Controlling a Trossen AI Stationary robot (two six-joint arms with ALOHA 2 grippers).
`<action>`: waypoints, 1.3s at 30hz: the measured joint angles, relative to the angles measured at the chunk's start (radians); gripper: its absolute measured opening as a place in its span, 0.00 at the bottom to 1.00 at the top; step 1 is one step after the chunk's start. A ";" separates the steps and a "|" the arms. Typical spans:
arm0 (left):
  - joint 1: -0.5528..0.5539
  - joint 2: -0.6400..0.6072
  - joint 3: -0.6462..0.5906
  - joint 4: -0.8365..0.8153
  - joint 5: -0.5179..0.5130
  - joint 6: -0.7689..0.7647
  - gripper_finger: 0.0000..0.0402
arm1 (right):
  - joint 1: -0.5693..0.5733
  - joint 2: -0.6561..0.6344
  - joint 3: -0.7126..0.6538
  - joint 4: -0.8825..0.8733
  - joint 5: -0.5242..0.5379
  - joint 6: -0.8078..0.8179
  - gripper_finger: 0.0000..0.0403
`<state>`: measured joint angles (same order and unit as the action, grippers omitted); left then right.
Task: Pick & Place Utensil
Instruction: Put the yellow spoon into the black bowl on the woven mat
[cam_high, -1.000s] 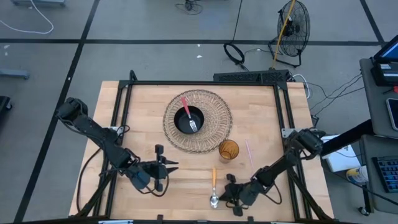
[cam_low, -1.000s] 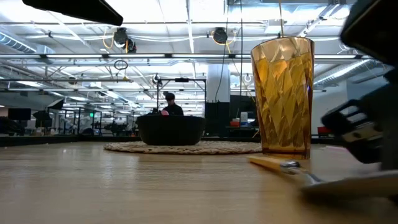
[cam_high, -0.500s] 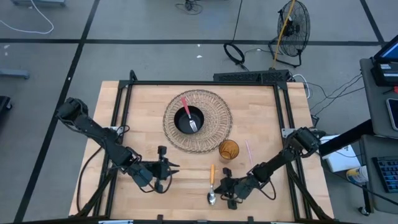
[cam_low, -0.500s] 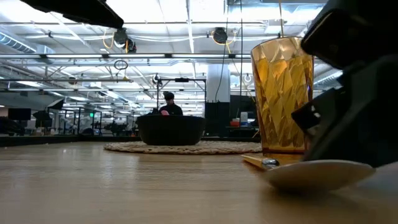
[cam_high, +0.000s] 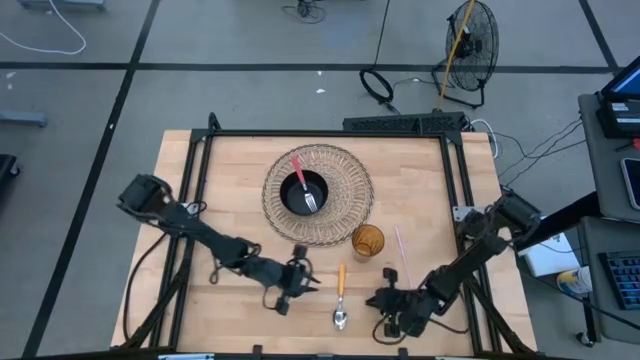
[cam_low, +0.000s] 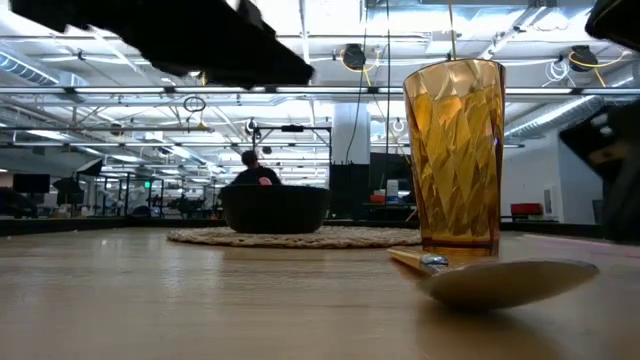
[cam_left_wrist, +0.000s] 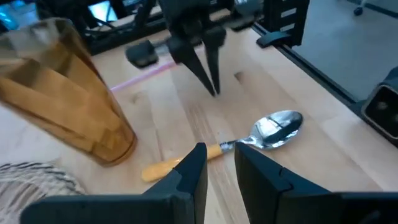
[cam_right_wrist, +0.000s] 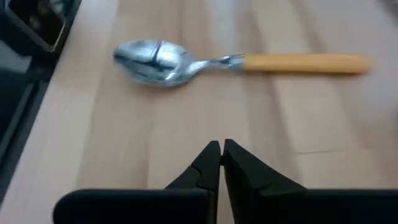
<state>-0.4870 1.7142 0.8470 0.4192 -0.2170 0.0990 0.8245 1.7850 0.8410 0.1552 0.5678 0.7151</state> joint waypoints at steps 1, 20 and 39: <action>0.009 0.016 0.008 0.003 0.013 0.004 0.22 | 0.007 -0.013 0.000 -0.025 0.028 0.020 0.03; -0.054 0.000 0.019 -0.182 -0.115 -0.056 0.22 | -0.098 0.194 -0.032 0.447 -0.019 -0.080 0.03; -0.216 -0.151 0.019 -0.364 -0.402 -0.113 0.22 | -0.189 0.336 0.114 0.493 -0.077 -0.149 0.03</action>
<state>-0.7034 1.5634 0.8659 0.0552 -0.6194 -0.0144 0.6351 2.1210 0.9549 0.6485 0.4910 0.5663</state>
